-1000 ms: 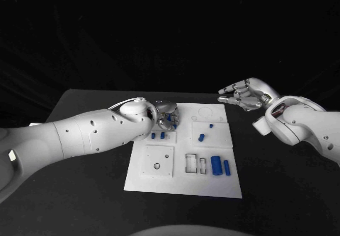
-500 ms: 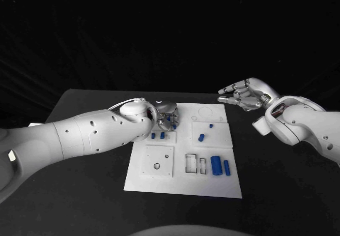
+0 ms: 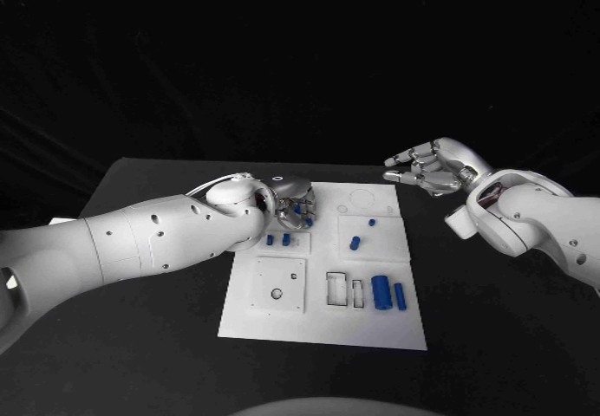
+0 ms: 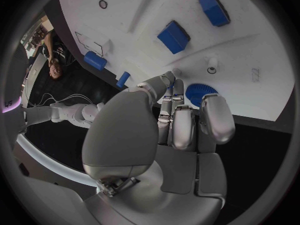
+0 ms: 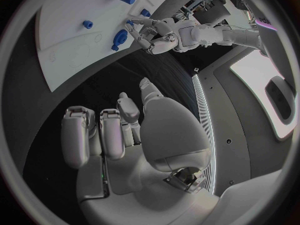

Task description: Assemble the parts on the task board

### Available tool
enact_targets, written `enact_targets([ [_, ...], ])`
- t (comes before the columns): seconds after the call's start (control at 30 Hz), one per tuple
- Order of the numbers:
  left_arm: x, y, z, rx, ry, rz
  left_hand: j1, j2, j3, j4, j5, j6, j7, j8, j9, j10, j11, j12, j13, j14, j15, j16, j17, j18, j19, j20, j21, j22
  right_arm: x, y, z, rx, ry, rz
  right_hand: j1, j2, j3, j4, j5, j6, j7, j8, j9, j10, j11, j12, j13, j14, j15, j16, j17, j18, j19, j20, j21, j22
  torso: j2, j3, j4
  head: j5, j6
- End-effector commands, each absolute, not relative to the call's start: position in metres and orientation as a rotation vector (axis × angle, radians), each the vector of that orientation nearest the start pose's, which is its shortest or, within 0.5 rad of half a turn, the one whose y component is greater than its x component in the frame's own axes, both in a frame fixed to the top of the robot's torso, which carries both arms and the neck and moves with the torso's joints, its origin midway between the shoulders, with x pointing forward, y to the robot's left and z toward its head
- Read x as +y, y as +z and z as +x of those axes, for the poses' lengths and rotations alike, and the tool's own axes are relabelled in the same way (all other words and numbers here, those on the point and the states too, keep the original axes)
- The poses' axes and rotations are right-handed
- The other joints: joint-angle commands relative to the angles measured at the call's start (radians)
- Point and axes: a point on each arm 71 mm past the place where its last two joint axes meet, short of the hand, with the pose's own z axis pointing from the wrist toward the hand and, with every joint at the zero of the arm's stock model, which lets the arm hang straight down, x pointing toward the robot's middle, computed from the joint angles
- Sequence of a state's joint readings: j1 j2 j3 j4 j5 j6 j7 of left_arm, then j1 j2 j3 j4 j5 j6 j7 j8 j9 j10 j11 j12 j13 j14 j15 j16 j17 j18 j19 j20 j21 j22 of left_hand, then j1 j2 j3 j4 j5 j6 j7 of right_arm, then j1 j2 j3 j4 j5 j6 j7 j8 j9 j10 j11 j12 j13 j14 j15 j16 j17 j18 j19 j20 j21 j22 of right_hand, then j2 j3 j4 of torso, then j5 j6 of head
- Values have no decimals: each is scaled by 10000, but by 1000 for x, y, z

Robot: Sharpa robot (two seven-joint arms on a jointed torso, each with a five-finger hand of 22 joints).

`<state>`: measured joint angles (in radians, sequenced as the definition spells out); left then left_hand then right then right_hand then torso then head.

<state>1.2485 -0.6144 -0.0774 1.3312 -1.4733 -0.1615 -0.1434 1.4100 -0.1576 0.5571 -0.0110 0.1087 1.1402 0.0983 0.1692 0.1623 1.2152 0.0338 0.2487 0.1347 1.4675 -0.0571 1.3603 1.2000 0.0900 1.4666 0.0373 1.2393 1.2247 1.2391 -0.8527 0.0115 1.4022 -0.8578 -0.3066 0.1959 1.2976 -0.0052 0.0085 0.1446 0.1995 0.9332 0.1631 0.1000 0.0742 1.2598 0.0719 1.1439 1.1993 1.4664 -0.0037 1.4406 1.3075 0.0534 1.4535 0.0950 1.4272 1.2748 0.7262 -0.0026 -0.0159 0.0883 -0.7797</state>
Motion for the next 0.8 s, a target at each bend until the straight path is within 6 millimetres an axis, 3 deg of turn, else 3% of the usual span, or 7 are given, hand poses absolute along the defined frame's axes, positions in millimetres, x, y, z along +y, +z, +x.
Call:
enact_targets([
  [0.03,139,-189,517,17723,-6357,2407,-123,-13,0,-52,55,39,52,-70,-11,72,3,-88,-8,424,81,32,-12,-169,401,75,49,18,-238,-147,518,15608,10570,2983,-2,86,-46,16,32,-30,-38,47,7,1,2,23,12,720,-33,11,1542,61,-72,5,-52,11,-12,11,19,-13,9],
  [0.4,170,-174,516,17722,-6333,1535,-181,-27,6,-73,49,62,60,-96,-15,100,12,-144,-4,420,93,35,-26,-179,408,89,101,78,-239,-147,518,15606,10533,3003,-2,86,-46,16,32,-30,-38,47,7,1,2,23,12,720,-33,11,1542,61,-72,5,-52,11,-14,17,13,35,32],
  [0.67,191,-172,514,18072,-6223,1044,-233,-42,3,-83,46,69,59,-122,-21,116,16,-192,-3,415,99,36,-40,-183,408,98,123,105,-240,-147,518,15604,10525,3009,5,97,-68,27,40,-21,-42,59,10,16,-1,37,18,720,-36,-1,1534,61,-67,3,-51,16,-10,-4,44,47,32],
  [0.8,198,-174,515,18187,-6119,901,-243,-43,5,-86,46,69,58,-129,-22,118,16,-204,-3,414,100,35,-44,-186,409,100,139,123,-240,-147,518,15606,10528,3007,5,97,-68,27,40,-21,-42,59,10,16,-1,37,18,720,-36,-1,1534,61,-67,3,-51,16,-13,10,31,103,23],
])
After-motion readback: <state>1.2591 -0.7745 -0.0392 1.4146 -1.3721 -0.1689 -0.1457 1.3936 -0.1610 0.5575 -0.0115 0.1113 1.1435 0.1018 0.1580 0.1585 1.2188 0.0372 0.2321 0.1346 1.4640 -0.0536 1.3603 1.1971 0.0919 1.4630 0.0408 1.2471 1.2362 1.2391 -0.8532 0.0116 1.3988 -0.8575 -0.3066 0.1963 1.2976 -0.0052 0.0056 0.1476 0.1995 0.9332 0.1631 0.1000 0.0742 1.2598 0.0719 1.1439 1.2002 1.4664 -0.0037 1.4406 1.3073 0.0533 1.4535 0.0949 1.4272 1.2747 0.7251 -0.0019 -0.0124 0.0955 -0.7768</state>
